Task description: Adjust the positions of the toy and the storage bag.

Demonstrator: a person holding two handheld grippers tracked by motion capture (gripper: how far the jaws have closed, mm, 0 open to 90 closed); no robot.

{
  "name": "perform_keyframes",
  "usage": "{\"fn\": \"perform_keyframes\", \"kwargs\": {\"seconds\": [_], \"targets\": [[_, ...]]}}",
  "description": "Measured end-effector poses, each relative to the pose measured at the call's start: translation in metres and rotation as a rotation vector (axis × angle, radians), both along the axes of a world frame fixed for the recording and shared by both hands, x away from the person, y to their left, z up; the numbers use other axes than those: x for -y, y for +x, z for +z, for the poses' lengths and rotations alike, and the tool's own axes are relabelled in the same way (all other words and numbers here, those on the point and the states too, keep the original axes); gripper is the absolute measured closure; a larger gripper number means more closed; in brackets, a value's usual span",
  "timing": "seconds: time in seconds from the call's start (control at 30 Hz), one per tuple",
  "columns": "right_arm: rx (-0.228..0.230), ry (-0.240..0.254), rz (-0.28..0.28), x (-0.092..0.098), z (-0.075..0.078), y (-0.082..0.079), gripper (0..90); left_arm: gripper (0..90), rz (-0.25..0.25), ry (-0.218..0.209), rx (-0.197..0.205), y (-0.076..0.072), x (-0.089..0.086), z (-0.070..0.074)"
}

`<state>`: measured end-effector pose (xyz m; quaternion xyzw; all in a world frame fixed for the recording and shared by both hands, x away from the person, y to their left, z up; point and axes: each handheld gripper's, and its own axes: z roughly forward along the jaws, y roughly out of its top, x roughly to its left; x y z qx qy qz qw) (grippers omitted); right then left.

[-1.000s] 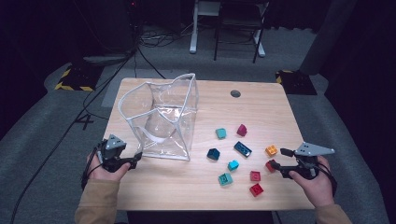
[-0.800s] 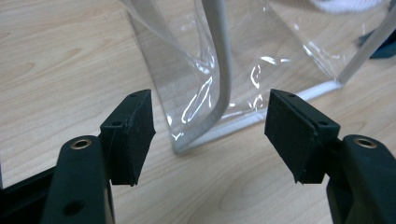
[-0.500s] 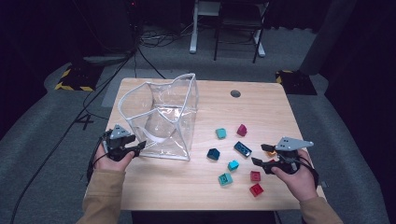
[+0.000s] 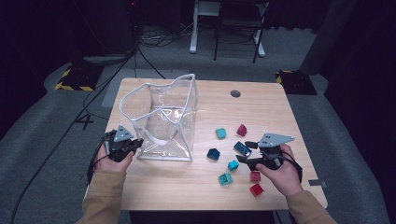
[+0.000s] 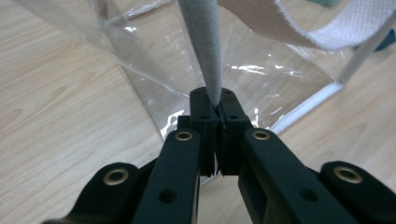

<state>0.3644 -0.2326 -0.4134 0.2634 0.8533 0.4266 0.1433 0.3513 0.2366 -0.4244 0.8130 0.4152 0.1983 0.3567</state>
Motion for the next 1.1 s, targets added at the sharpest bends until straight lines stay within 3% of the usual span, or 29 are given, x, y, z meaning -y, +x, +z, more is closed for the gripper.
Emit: {"fn": "perform_keyframes", "kwargs": {"seconds": [0.17, 0.53, 0.87, 0.97, 1.0, 1.03, 1.1], "targets": [[0.004, 0.006, 0.029, -0.015, 0.003, 0.001, 34.3, 87.5, -0.029, 0.011, 0.000, -0.012, 0.003, 0.002], [0.018, 0.022, 0.136, -0.071, 0.004, 0.001, 38.6, 87.5, -0.077, 0.011, 0.003, -0.036, 0.018, 0.004], [0.030, -0.001, 0.184, -0.116, -0.001, 0.002, 48.1, 87.5, -0.097, 0.009, 0.007, -0.042, 0.020, 0.003], [0.039, -0.026, 0.175, -0.125, -0.006, 0.005, 60.8, 87.4, -0.106, 0.009, 0.012, -0.042, 0.020, 0.002], [0.035, -0.035, 0.171, -0.126, -0.008, 0.006, 67.7, 87.4, -0.110, 0.006, 0.010, -0.042, 0.019, 0.002], [0.022, -0.034, 0.167, -0.128, -0.009, 0.007, 81.2, 87.3, -0.116, 0.002, 0.005, -0.043, 0.018, 0.002], [0.015, -0.032, 0.174, -0.129, -0.009, 0.007, 83.9, 87.3, -0.115, 0.007, 0.006, -0.045, 0.017, 0.002]]}}
